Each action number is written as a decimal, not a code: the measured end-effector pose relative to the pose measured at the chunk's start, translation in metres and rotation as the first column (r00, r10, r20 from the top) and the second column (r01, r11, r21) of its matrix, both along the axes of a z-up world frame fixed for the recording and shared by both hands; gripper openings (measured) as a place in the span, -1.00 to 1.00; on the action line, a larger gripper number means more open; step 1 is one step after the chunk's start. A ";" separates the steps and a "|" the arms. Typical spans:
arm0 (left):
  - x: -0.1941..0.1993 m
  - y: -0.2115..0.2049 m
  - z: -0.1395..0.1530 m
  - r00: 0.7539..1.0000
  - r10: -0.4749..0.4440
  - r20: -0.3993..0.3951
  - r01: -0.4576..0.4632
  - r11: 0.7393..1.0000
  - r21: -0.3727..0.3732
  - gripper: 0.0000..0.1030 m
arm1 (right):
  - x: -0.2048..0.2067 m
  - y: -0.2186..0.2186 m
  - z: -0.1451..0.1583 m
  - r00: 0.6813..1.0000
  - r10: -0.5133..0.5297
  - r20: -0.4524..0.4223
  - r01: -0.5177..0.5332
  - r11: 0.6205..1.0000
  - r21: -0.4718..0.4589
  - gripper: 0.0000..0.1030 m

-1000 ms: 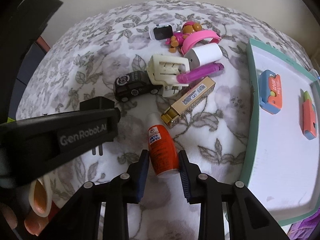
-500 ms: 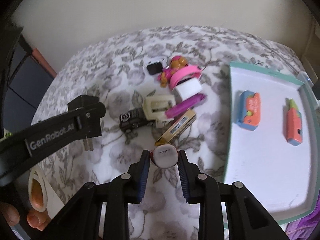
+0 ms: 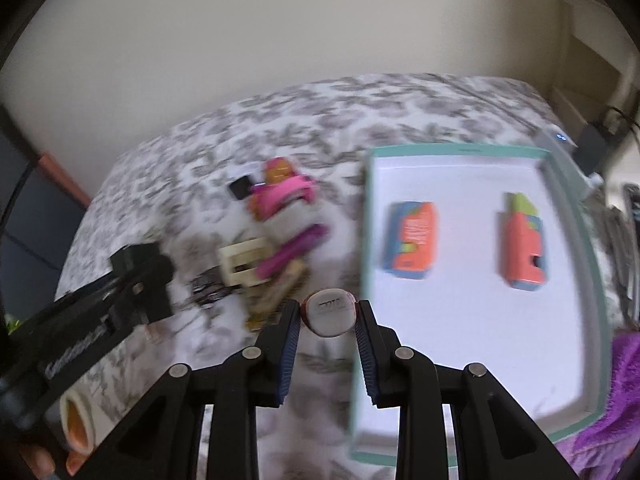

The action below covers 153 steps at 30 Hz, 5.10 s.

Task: Organize rigid objects
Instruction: 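Carry the glue bottle into the tray and release it with the right tool, then lower the black charger into the tray and open the left tool, then move both tools back over the remaining pile near the black toy car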

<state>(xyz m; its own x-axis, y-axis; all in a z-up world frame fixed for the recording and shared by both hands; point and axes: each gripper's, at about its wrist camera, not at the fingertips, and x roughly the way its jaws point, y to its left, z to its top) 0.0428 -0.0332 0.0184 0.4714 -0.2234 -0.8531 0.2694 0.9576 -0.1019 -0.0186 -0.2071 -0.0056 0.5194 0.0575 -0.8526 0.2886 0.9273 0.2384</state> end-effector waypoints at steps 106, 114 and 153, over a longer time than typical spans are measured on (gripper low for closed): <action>0.024 0.048 -0.006 0.972 0.231 -0.036 -0.232 0.972 -0.035 0.83 | -0.005 -0.059 -0.010 0.989 -0.146 0.006 0.146 0.988 -0.045 0.58; 0.036 0.085 -0.015 0.938 0.344 -0.053 -0.345 0.938 -0.018 0.83 | 0.020 -0.025 -0.009 0.998 -0.057 0.009 0.057 0.996 -0.061 0.62; 0.084 0.042 -0.098 0.931 0.214 -0.294 -0.212 0.976 0.040 0.84 | 0.096 0.056 -0.069 0.973 0.194 -0.123 -0.209 0.969 -0.132 0.91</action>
